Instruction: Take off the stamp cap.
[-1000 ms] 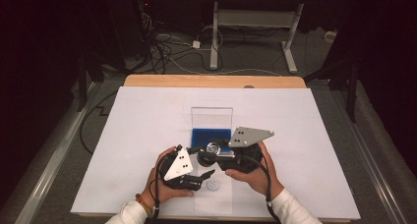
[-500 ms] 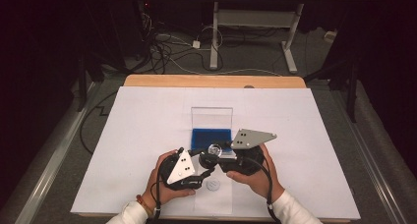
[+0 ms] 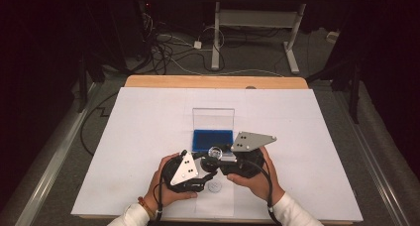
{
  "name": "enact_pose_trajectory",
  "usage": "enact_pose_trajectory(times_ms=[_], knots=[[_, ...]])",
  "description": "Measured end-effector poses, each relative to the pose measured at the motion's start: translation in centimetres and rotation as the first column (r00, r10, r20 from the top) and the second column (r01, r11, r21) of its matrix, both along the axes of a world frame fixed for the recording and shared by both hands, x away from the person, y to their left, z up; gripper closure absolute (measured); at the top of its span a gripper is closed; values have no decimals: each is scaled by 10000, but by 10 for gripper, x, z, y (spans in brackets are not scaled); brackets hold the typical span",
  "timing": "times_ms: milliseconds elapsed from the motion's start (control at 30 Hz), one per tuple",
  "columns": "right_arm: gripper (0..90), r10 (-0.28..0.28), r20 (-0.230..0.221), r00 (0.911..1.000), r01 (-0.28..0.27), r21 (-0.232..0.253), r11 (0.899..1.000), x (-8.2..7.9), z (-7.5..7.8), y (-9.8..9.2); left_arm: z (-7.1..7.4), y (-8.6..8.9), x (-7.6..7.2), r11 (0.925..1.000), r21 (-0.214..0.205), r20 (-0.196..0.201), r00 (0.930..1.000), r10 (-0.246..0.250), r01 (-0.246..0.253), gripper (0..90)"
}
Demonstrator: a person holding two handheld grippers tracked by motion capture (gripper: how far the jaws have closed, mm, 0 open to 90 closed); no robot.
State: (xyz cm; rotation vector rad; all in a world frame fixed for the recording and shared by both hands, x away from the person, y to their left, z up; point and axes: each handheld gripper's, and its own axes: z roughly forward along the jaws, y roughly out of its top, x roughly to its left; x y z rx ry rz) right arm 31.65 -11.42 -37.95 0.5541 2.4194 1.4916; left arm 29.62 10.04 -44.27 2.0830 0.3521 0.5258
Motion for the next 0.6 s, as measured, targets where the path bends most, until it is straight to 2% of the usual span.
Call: enact_pose_trajectory(times_ms=[167,333,600], knots=[[574,-12,30,10000,12,-23,10000,0,-1,0,-1,-1,0,10000,30,-41,10000,62,-62,350],[574,80,37,10000,-80,-17,10000,-2,-2,2,-3,-2,3,9999,135,-346,9994,-36,41,350],[574,112,67,9999,-112,-80,9999,-1,-3,2,-4,-3,3,9996,280,-424,9991,-37,49,360]])
